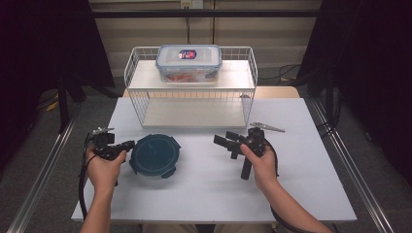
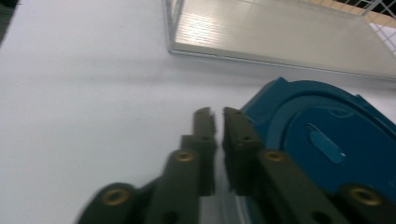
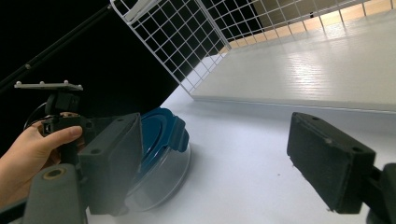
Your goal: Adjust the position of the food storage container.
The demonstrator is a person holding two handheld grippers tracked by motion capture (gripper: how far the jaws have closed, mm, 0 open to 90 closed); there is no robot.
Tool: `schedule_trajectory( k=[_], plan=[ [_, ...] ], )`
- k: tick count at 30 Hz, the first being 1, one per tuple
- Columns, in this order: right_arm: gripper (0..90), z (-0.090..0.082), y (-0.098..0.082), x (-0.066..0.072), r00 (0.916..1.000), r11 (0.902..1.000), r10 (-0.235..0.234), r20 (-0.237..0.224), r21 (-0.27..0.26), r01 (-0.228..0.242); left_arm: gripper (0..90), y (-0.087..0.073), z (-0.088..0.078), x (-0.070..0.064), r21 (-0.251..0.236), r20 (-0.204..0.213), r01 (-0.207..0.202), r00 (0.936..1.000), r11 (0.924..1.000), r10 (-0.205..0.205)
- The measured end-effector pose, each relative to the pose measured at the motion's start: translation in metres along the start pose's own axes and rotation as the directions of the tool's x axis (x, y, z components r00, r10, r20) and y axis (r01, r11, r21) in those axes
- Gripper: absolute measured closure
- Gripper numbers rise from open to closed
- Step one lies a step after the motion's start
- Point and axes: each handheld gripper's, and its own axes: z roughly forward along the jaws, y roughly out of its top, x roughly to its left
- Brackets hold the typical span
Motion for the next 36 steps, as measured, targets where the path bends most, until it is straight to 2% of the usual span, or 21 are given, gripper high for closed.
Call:
schedule_trajectory(
  k=[3, 7, 8, 10, 11, 13, 15, 16, 17, 18, 22, 23, 25, 26, 27, 31, 32, 33, 36],
  plan=[
    [18.3, 0.001, 0.000, 0.001, 1.0000, 1.0000, 0.000, -0.007, 0.005, 0.000, 76.0, 0.001, -0.005, 0.001, -0.025, 0.002, 0.012, 0.9999, 0.9996, -0.012],
    [18.3, 0.005, -0.001, 0.002, 0.9999, 0.9999, -0.001, -0.011, 0.011, 0.001, 68.0, 0.002, -0.013, 0.003, -0.036, 0.041, 0.038, 0.9985, 0.9986, -0.037],
    [18.3, 0.006, -0.002, 0.002, 0.9999, 0.9999, -0.002, -0.016, 0.015, 0.003, 66.2, 0.001, -0.014, 0.003, -0.037, 0.058, 0.065, 0.9963, 0.9972, -0.063],
    [18.3, 0.008, -0.002, 0.004, 0.9998, 0.9998, -0.004, -0.020, 0.020, 0.004, 65.0, 0.001, -0.015, 0.004, -0.023, 0.060, 0.063, 0.9963, 0.9978, -0.061],
    [18.3, 0.009, -0.002, 0.005, 0.9997, 0.9998, 0.001, -0.023, 0.022, -0.001, 63.5, 0.001, -0.015, 0.005, -0.013, 0.077, 0.068, 0.9948, 0.9976, -0.067],
    [18.3, 0.010, -0.002, 0.005, 0.9996, 0.9997, -0.005, -0.028, 0.023, 0.006, 62.0, -0.001, -0.014, 0.005, 0.003, 0.119, 0.101, 0.9878, 0.9949, -0.100],
    [18.3, 0.010, -0.002, 0.006, 0.9996, 0.9998, -0.003, -0.029, 0.022, 0.004, 61.5, -0.002, -0.012, 0.003, 0.020, 0.121, 0.121, 0.9851, 0.9925, -0.123],
    [18.3, 0.010, -0.002, 0.006, 0.9996, 0.9997, -0.003, -0.029, 0.023, 0.004, 60.5, -0.003, -0.012, 0.003, 0.043, 0.116, 0.097, 0.9881, 0.9944, -0.101],
    [18.3, 0.010, -0.002, 0.005, 0.9996, 0.9998, -0.002, -0.030, 0.021, 0.002, 60.6, -0.003, -0.011, 0.003, 0.046, 0.121, 0.095, 0.9876, 0.9944, -0.100],
    [18.3, 0.010, -0.002, 0.005, 0.9996, 0.9998, 0.000, -0.028, 0.022, 0.001, 61.2, -0.003, -0.011, 0.001, 0.040, 0.127, 0.114, 0.9848, 0.9927, -0.118],
    [18.3, 0.010, -0.003, 0.005, 0.9996, 0.9996, -0.007, -0.027, 0.026, 0.008, 64.2, -0.004, -0.013, 0.003, 0.071, 0.121, 0.104, 0.9864, 0.9921, -0.112],
    [18.3, 0.010, -0.003, 0.005, 0.9997, 0.9996, -0.007, -0.025, 0.028, 0.008, 64.7, -0.004, -0.012, 0.003, 0.070, 0.129, 0.114, 0.9840, 0.9910, -0.123],
    [18.3, 0.010, -0.004, 0.006, 0.9996, 0.9994, -0.003, -0.026, 0.034, 0.004, 66.4, -0.004, -0.012, 0.003, 0.065, 0.140, 0.111, 0.9829, 0.9917, -0.119],
    [18.3, 0.011, -0.005, 0.007, 0.9997, 0.9992, -0.002, -0.025, 0.040, 0.003, 70.3, -0.004, -0.013, 0.002, 0.070, 0.144, 0.125, 0.9804, 0.9897, -0.134],
    [18.3, 0.011, -0.005, 0.007, 0.9996, 0.9990, -0.006, -0.027, 0.043, 0.007, 71.0, -0.005, -0.013, 0.002, 0.067, 0.138, 0.121, 0.9819, 0.9904, -0.130],
    [18.5, 0.015, -0.009, 0.008, 0.9996, 0.9978, 0.003, -0.029, 0.067, -0.001, 71.6, -0.007, -0.013, -0.001, 0.055, 0.126, 0.161, 0.9779, 0.9854, -0.167],
    [18.7, 0.016, -0.010, 0.008, 0.9997, 0.9972, 0.000, -0.025, 0.075, 0.002, 71.5, -0.007, -0.013, -0.001, 0.052, 0.122, 0.156, 0.9793, 0.9864, -0.161],
    [19.1, 0.017, -0.011, 0.009, 0.9996, 0.9968, 0.004, -0.027, 0.080, -0.002, 71.6, -0.008, -0.013, -0.002, 0.047, 0.122, 0.174, 0.9763, 0.9836, -0.178],
    [19.9, 0.021, -0.014, 0.011, 0.9995, 0.9959, 0.008, -0.031, 0.090, -0.005, 71.5, -0.009, -0.011, -0.004, 0.061, 0.146, 0.178, 0.9717, 0.9820, -0.186]
  ],
)
